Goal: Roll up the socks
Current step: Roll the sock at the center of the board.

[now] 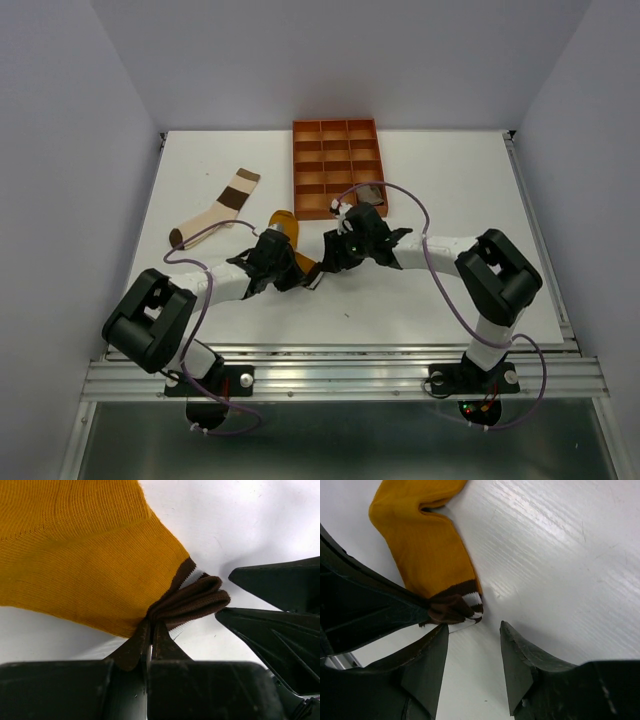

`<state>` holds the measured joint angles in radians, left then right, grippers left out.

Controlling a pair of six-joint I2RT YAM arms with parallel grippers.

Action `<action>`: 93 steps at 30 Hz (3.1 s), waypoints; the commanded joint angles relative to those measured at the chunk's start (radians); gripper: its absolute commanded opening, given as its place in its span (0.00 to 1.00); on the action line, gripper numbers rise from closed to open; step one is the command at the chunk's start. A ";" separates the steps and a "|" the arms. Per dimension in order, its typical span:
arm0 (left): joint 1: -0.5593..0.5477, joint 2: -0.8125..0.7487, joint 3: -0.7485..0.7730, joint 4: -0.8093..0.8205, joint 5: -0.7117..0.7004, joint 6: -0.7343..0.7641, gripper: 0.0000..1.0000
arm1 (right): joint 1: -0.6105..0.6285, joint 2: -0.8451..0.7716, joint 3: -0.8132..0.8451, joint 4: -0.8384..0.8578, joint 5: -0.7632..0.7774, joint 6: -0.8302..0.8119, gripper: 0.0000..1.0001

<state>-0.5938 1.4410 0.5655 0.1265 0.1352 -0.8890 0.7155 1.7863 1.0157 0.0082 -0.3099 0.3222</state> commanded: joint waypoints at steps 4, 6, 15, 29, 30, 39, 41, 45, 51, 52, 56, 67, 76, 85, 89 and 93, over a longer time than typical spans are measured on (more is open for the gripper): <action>0.002 0.030 -0.032 -0.094 -0.019 -0.013 0.00 | 0.002 -0.031 -0.042 0.078 0.077 0.187 0.51; 0.002 0.035 -0.039 -0.081 -0.002 -0.022 0.00 | 0.002 -0.036 -0.063 0.093 0.065 0.215 0.51; 0.002 0.032 -0.049 -0.068 0.009 -0.014 0.00 | 0.002 0.018 -0.055 0.154 0.029 0.284 0.51; 0.002 0.032 -0.061 -0.036 0.030 0.002 0.00 | 0.039 0.084 -0.008 0.108 0.042 0.314 0.29; 0.000 0.032 -0.058 -0.036 0.037 0.008 0.00 | 0.039 0.093 0.009 0.098 0.045 0.321 0.20; -0.041 -0.060 0.011 -0.180 -0.064 0.097 0.10 | 0.039 0.130 0.237 -0.411 0.180 0.259 0.01; -0.069 -0.079 0.033 -0.226 -0.120 0.104 0.20 | 0.039 0.134 0.274 -0.516 0.183 0.255 0.01; -0.100 -0.154 0.033 -0.263 -0.177 0.096 0.33 | 0.039 0.111 0.305 -0.663 0.258 0.233 0.01; -0.178 -0.260 0.007 -0.249 -0.178 0.111 0.35 | 0.039 0.068 0.311 -0.824 0.286 0.265 0.01; -0.207 -0.275 -0.001 -0.237 -0.207 0.120 0.35 | 0.039 0.074 0.314 -0.862 0.267 0.278 0.01; -0.383 -0.366 -0.027 -0.185 -0.323 0.128 0.35 | 0.039 0.117 0.346 -0.976 0.207 0.288 0.01; -0.768 -0.248 0.026 -0.050 -0.580 0.222 0.35 | 0.039 0.229 0.544 -1.290 0.239 0.287 0.01; -0.782 -0.131 0.100 -0.022 -0.651 0.263 0.36 | 0.039 0.281 0.577 -1.298 0.210 0.284 0.01; -0.784 -0.133 0.089 0.090 -0.536 0.346 0.71 | 0.039 0.311 0.593 -1.272 0.160 0.262 0.01; -0.784 -0.099 0.105 0.111 -0.503 0.377 0.71 | 0.039 0.311 0.604 -1.269 0.157 0.258 0.01; -0.791 -0.062 0.134 0.110 -0.523 0.392 0.71 | 0.039 0.309 0.587 -1.261 0.143 0.253 0.01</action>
<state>-1.3735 1.3632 0.6483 0.1932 -0.3756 -0.5400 0.7589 2.0911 1.5829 -1.2480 -0.1413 0.5880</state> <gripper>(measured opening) 0.712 0.044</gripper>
